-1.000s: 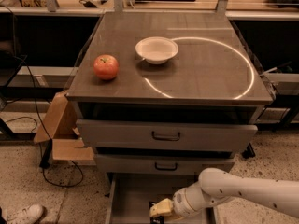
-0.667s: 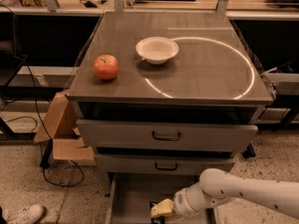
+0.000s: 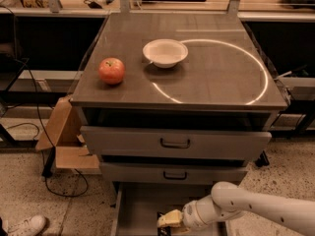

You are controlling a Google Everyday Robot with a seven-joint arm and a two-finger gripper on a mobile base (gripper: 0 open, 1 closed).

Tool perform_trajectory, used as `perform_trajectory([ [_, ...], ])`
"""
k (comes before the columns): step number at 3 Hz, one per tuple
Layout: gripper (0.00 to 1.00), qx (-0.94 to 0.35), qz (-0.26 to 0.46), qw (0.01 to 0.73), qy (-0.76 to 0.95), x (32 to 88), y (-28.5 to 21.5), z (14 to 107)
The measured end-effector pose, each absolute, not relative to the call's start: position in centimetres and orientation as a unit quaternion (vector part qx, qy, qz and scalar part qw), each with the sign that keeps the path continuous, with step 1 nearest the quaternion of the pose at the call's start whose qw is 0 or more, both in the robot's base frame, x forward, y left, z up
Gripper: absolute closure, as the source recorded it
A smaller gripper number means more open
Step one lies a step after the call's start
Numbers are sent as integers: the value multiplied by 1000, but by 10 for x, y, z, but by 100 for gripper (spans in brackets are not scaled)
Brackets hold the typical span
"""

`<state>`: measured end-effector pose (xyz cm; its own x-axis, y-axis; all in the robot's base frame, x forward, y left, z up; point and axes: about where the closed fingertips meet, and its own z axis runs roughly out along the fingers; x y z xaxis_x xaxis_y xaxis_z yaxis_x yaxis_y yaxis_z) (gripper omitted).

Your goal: Place rxbar chocolate into bottom drawer

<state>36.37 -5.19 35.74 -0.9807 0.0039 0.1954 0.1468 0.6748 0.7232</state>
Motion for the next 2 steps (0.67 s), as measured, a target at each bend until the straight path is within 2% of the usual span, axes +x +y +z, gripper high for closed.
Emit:
perform_trajectory([
  [2,100,-54,-422,97,-900,368,-43,341],
])
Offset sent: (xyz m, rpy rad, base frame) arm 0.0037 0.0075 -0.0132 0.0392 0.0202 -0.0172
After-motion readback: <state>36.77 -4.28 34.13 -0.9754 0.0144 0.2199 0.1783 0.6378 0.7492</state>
